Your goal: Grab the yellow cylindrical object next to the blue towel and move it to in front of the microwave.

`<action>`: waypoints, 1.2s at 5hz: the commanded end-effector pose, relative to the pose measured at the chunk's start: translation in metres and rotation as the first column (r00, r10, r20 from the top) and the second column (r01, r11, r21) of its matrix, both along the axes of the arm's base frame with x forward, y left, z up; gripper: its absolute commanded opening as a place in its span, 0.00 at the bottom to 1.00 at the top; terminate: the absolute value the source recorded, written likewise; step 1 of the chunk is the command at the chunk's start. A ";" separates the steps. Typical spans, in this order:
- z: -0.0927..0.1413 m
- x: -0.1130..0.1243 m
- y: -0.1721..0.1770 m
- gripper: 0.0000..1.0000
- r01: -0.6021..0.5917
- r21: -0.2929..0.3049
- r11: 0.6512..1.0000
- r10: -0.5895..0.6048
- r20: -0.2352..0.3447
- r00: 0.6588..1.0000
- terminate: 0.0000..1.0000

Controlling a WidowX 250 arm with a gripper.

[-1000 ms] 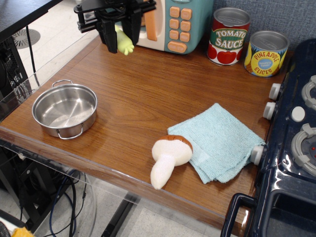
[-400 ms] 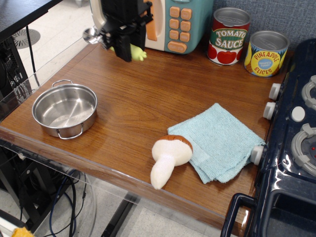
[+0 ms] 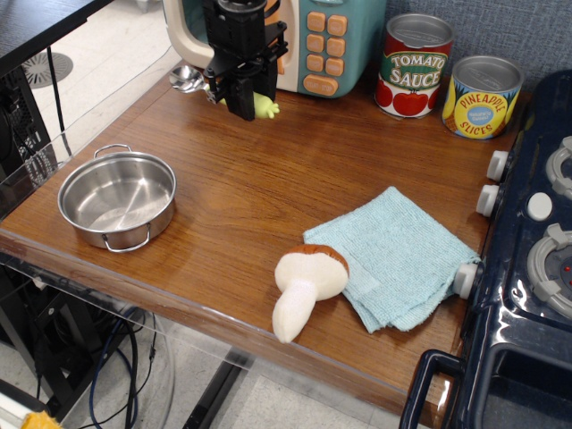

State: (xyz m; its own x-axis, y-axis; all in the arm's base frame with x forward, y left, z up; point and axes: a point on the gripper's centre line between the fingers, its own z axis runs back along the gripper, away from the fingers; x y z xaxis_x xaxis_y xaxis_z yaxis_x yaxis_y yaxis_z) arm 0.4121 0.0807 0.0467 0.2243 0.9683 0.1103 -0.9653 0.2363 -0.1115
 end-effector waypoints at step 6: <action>0.054 0.000 -0.014 1.00 0.094 -0.002 0.996 -0.094 0.041 0.995 0.00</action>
